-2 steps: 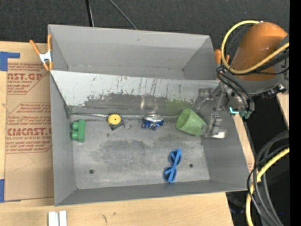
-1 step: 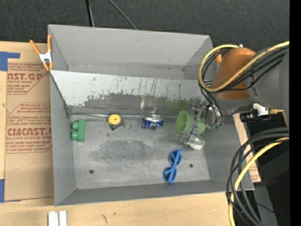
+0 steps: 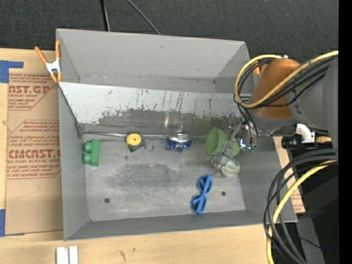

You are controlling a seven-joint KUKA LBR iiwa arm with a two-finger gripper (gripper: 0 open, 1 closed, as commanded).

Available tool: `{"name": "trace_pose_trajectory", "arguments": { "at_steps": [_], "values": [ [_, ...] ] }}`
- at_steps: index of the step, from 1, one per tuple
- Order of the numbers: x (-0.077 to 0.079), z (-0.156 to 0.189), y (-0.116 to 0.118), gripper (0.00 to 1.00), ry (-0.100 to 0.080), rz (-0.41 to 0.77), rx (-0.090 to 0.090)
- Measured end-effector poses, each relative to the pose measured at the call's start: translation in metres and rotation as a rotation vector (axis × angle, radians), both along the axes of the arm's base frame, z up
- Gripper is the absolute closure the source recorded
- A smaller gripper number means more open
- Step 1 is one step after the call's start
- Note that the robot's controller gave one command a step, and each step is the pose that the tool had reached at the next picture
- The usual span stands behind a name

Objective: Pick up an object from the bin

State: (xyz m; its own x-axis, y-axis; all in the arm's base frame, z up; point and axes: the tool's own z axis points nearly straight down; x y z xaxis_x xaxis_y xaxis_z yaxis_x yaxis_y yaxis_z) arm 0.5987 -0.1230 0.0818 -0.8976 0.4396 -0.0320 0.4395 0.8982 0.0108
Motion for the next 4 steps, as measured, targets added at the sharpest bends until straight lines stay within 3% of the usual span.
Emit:
{"name": "trace_pose_trajectory", "arguments": {
  "at_steps": [1, 2, 3, 4],
  "values": [
    [-0.001, 0.001, -0.003, 1.0, 0.007, 0.0, -0.003],
    [-0.007, 0.136, -0.001, 1.0, 0.023, 0.116, -0.002],
    [-0.009, 0.131, -0.001, 0.0, 0.031, 0.115, 0.001],
    [-0.019, -0.005, 0.002, 0.0, 0.034, 0.24, 0.012]
  ]
}}
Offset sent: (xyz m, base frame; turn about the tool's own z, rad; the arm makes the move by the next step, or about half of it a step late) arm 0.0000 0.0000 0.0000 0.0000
